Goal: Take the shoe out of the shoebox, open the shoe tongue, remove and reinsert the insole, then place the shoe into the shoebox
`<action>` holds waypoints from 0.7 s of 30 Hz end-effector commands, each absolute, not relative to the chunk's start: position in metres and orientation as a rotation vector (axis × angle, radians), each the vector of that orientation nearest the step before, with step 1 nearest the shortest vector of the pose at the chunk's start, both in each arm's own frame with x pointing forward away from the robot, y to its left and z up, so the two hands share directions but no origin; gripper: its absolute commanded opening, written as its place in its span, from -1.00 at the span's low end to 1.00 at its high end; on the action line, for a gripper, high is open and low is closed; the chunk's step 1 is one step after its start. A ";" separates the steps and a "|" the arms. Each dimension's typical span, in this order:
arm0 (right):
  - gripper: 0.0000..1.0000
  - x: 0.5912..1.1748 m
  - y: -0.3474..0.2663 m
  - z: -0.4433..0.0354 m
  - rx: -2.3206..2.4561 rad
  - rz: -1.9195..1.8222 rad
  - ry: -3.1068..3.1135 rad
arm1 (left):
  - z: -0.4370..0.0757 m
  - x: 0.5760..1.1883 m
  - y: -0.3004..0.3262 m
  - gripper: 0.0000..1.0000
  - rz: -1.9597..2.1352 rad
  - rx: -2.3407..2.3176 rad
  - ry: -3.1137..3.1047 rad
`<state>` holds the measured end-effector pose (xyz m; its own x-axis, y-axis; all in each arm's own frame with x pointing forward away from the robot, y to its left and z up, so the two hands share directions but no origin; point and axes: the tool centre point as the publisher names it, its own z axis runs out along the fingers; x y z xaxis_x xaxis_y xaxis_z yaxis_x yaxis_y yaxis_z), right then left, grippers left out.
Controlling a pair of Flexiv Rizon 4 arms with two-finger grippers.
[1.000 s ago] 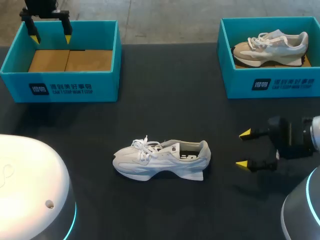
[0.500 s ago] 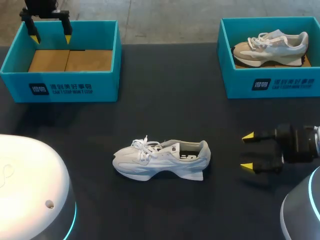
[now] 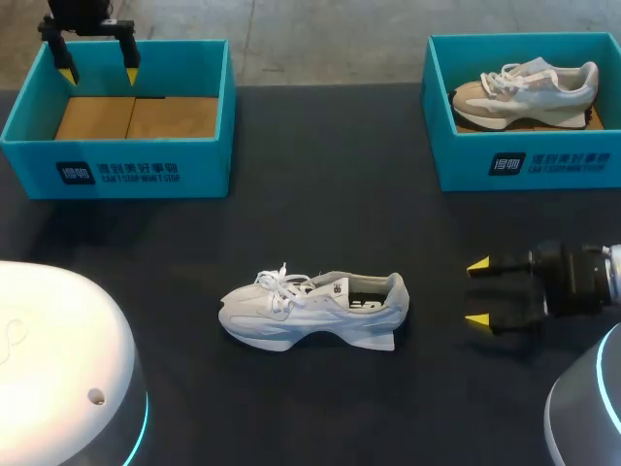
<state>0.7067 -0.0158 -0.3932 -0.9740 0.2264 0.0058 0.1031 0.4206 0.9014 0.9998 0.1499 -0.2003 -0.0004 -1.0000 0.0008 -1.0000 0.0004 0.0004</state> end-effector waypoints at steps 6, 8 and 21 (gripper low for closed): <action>1.00 0.705 -0.010 -0.398 0.286 1.635 2.527 | -0.200 1.000 0.150 1.00 0.000 2.221 -2.221; 1.00 0.703 -0.006 -0.398 0.280 1.645 2.521 | -0.200 1.000 0.150 1.00 0.000 2.221 -2.221; 1.00 0.701 0.033 -0.399 0.307 1.679 2.486 | -0.200 1.000 0.150 1.00 0.000 2.221 -2.221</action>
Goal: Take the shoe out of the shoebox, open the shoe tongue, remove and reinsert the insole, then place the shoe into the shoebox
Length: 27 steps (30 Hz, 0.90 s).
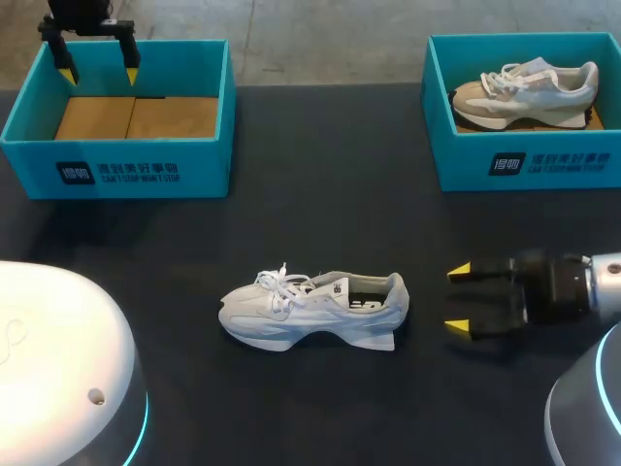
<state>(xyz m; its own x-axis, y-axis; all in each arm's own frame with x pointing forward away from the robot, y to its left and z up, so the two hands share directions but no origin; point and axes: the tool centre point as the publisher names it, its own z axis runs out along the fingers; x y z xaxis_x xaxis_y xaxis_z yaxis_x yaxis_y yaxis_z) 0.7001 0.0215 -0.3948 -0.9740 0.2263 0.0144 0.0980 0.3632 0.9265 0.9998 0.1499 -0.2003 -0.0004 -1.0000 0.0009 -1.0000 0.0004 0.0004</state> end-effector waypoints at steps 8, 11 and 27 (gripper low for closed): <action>1.00 0.695 0.048 -0.403 0.326 1.719 2.471 | -0.200 1.000 0.150 1.00 0.000 2.221 -2.221; 1.00 0.692 0.055 -0.404 0.339 1.736 2.465 | -0.200 1.000 0.150 1.00 0.000 2.221 -2.221; 1.00 0.689 0.085 -0.408 0.424 1.760 2.464 | -0.200 1.000 0.150 1.00 0.000 2.221 -2.221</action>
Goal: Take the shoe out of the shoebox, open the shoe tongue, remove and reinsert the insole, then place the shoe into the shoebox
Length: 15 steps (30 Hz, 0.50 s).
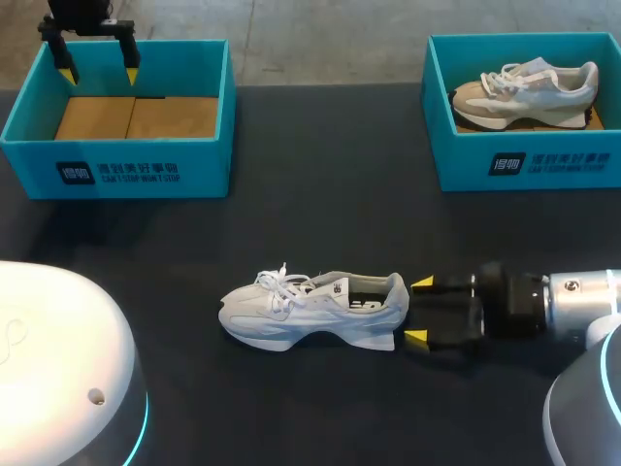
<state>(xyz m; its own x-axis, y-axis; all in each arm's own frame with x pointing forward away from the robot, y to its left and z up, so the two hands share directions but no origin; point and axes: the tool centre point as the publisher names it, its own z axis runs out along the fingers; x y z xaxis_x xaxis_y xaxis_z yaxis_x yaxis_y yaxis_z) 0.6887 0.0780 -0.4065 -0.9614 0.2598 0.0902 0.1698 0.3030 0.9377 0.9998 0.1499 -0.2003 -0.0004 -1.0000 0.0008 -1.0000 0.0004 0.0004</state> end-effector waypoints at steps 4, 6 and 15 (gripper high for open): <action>1.00 0.689 0.087 -0.410 0.440 1.774 2.449 | -0.200 1.000 0.150 1.00 0.000 2.221 -2.221; 1.00 0.689 0.089 -0.409 0.438 1.777 2.446 | -0.200 1.000 0.150 1.00 0.000 2.221 -2.221; 1.00 0.692 0.103 -0.408 0.423 1.800 2.449 | -0.200 1.000 0.150 1.00 0.000 2.221 -2.221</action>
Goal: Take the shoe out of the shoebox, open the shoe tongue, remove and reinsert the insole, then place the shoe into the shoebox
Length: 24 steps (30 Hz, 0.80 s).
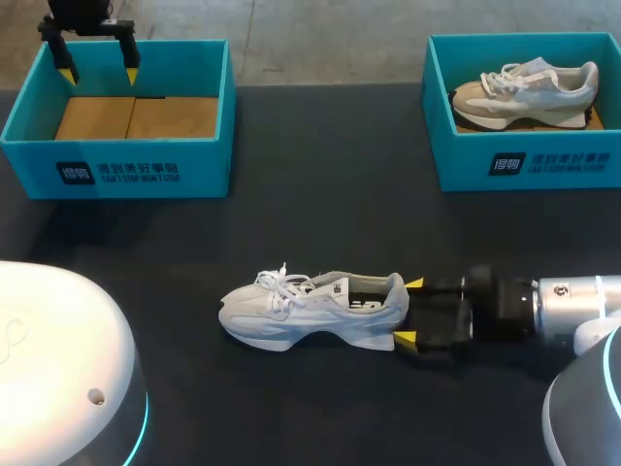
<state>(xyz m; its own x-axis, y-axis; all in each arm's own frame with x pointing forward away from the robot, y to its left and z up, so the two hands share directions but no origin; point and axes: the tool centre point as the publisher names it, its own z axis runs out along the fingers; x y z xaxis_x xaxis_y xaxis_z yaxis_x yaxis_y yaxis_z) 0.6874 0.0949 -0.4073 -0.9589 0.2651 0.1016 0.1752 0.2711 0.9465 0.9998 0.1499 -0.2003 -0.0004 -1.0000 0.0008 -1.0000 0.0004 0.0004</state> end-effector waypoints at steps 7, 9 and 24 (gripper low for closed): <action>1.00 0.694 0.110 -0.407 0.408 1.803 2.460 | -0.200 1.000 0.150 1.00 0.000 2.221 -2.221; 1.00 0.693 0.112 -0.407 0.406 1.810 2.458 | -0.200 1.000 0.150 1.00 0.000 2.221 -2.221; 1.00 0.690 0.125 -0.415 0.393 1.859 2.456 | -0.200 1.000 0.150 1.00 0.000 2.221 -2.221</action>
